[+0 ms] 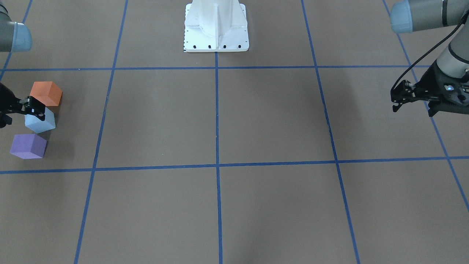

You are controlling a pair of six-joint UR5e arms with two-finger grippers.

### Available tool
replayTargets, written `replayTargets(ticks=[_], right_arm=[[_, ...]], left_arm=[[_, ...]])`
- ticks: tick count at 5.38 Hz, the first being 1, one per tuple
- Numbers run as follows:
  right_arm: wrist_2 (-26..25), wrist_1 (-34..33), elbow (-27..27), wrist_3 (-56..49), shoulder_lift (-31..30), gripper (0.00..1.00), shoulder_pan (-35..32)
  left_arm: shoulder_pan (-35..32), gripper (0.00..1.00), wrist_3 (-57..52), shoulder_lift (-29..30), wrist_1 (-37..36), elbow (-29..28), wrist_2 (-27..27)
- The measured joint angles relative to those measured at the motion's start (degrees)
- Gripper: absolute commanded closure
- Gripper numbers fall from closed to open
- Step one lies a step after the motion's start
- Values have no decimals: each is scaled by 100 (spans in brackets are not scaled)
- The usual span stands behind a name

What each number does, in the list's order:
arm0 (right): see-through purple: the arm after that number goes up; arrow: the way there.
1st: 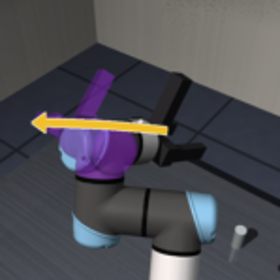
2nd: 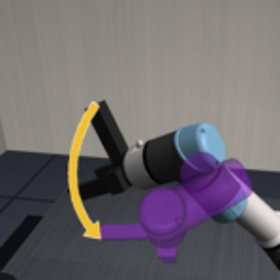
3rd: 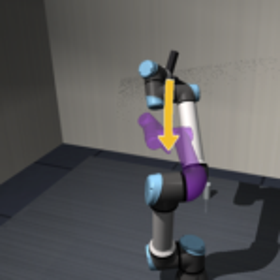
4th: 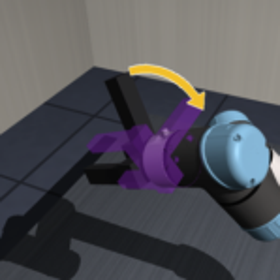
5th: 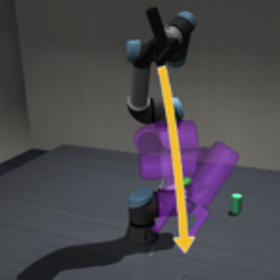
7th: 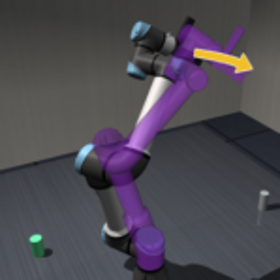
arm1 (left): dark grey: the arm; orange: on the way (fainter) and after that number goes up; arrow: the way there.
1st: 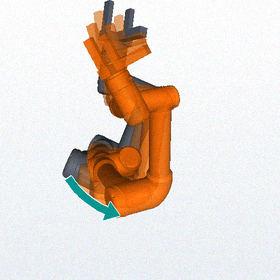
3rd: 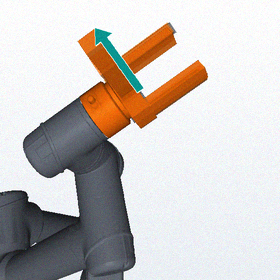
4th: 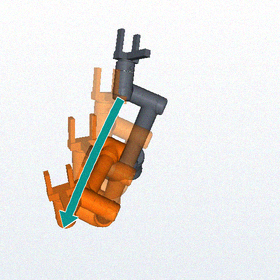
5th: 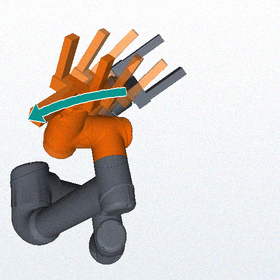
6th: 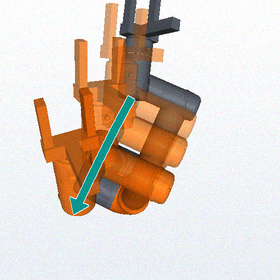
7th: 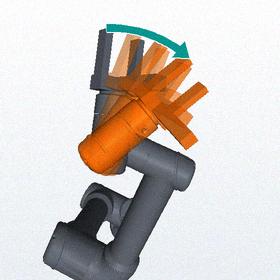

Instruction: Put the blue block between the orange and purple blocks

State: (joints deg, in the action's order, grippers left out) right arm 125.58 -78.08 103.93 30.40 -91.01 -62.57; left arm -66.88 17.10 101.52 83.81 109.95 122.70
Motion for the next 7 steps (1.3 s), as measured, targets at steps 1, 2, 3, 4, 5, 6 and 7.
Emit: replayTargets(ticks=[1,2,3,4,5,6,7], right_arm=[[14,19,72,-22,5,0,-354],[-19,46,71,-34,25,0,-522],[-71,53,40,-65,32,0,-675],[80,50,17,-132,-27,0,-1045],[603,41,-59,-232,-127,0,-1606],[1103,31,-203,-600,-249,0,-2074],[1366,9,-409,-1169,-371,0,-2376]], left_arm=[[-328,0,-434,-83,-9,-24,28],[-764,0,-840,-273,6,-58,139],[-1055,0,-1084,-566,47,-85,249],[-1131,0,-1060,-865,113,-134,273],[-1151,0,-1015,-1001,220,-372,295],[-1266,0,-1064,-1003,397,-735,359],[-1527,0,-1350,-1006,521,-1051,625]])
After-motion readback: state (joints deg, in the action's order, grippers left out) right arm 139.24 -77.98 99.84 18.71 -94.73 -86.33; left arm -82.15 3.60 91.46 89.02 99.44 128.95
